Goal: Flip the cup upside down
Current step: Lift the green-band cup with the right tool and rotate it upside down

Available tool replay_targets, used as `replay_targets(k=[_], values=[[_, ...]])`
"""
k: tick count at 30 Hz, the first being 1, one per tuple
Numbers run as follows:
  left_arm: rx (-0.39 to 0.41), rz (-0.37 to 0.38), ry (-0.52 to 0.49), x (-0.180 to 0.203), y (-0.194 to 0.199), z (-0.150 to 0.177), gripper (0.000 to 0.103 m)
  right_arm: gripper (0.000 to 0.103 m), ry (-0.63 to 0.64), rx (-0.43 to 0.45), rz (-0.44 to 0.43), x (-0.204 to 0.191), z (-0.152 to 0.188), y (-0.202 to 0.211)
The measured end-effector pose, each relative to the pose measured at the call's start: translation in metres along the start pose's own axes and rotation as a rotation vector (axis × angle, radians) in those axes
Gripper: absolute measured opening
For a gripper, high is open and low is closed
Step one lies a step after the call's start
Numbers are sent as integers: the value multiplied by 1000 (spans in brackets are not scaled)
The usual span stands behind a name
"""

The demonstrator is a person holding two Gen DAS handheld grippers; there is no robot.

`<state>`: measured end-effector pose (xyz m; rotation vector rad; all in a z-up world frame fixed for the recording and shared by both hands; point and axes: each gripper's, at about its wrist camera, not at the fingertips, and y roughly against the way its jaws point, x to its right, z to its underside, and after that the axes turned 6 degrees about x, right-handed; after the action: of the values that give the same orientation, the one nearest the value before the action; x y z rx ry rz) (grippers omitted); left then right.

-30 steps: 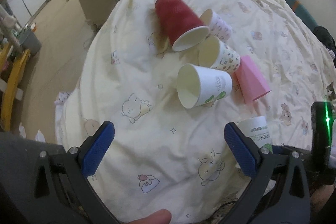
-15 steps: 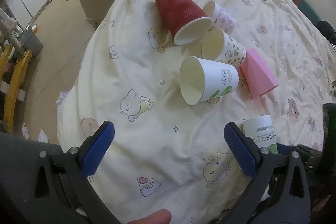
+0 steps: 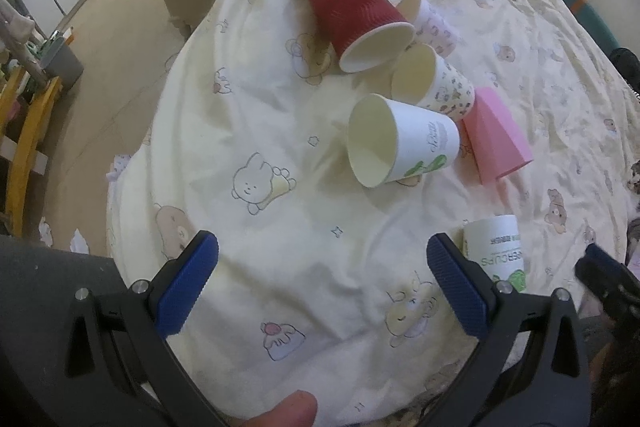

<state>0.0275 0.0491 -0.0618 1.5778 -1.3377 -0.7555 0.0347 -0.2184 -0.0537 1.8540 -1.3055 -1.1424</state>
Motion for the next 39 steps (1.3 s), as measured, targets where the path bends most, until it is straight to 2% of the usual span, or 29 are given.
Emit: replay_targets(k=[4,8,13,16,18,20,21,24,30,32,37,39], values=[[-21,4,-12,9,2,2,103,95,-19,123,62,21,-2,22],[-13,13,-34,19,7,5,103,95,-51,208,62,28,-2,32],[21,59,-67,33,14,3,102,95,-43,229,73,29,-2,32],[14,72,-64,41,14,1,102,95,-61,224,70,33,-2,30],[-24,93,-62,53,9,-2,102,96,-68,232,70,36,-1,34],[-82,118,-62,69,1,-4,90,96,-65,243,82,37,0,37],[-113,132,-62,76,-3,-5,87,96,-67,247,86,38,1,38],[-206,159,-72,103,-18,-8,86,96,-93,251,86,46,3,43],[-316,122,-94,145,-51,-6,82,102,-167,260,64,66,7,52],[-340,104,-102,150,-62,-3,73,102,-197,259,46,73,8,54],[-390,77,-87,152,-85,2,66,102,-218,242,29,78,9,52],[-400,81,-92,152,-90,4,56,102,-217,236,23,78,9,51]])
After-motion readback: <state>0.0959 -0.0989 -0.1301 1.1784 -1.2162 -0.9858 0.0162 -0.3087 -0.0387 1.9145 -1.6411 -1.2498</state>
